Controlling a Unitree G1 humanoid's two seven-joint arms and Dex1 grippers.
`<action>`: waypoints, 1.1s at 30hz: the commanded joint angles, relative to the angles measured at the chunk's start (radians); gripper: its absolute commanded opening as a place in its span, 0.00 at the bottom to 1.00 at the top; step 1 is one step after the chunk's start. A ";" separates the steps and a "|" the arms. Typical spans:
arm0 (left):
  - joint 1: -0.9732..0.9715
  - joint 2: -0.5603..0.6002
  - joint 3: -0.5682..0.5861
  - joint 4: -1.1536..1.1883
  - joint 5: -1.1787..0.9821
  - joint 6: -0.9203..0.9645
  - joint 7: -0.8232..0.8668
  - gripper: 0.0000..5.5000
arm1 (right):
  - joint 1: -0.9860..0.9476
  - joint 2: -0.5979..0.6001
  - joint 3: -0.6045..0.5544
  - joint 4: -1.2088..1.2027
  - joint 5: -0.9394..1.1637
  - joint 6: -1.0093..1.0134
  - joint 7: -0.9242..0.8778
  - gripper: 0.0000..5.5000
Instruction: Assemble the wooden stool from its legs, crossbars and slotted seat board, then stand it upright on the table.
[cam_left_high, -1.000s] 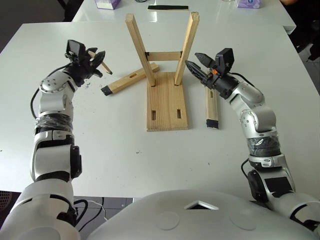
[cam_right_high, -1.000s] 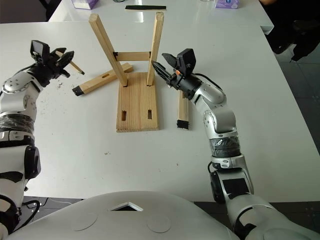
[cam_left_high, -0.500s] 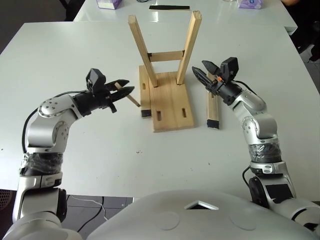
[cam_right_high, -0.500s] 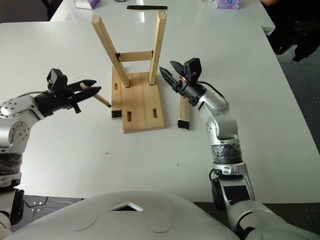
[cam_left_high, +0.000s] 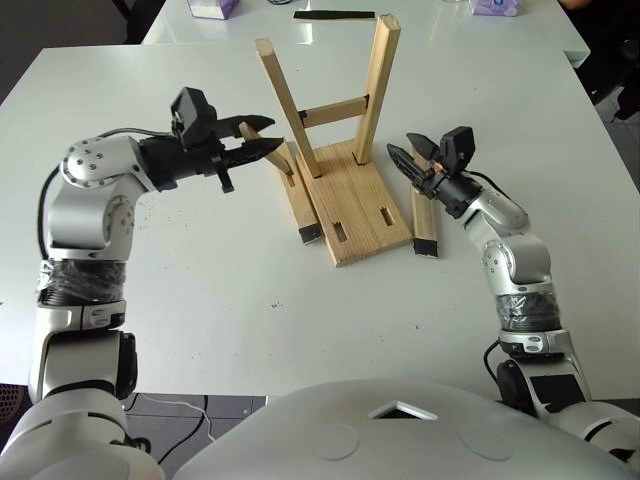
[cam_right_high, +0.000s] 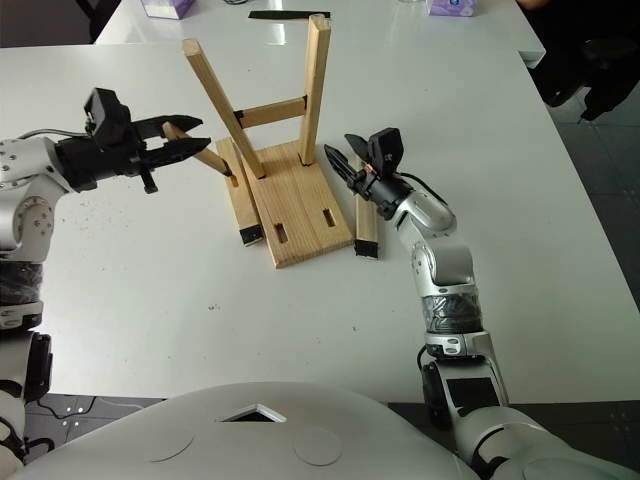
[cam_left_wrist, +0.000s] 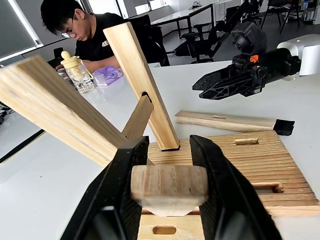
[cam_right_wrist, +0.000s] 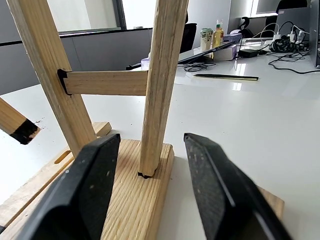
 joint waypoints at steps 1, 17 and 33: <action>-0.053 -0.040 -0.021 0.148 0.089 -0.141 -0.009 0.24 | -0.002 0.006 -0.004 0.028 -0.013 -0.013 -0.002 0.43; -0.033 -0.078 -0.027 0.264 0.150 -0.226 -0.052 0.24 | 0.000 0.008 -0.007 0.067 -0.030 -0.026 -0.004 0.43; -0.020 0.061 -0.104 0.189 0.143 -0.077 -0.269 0.24 | 0.009 0.022 -0.011 0.073 -0.036 -0.032 -0.017 0.43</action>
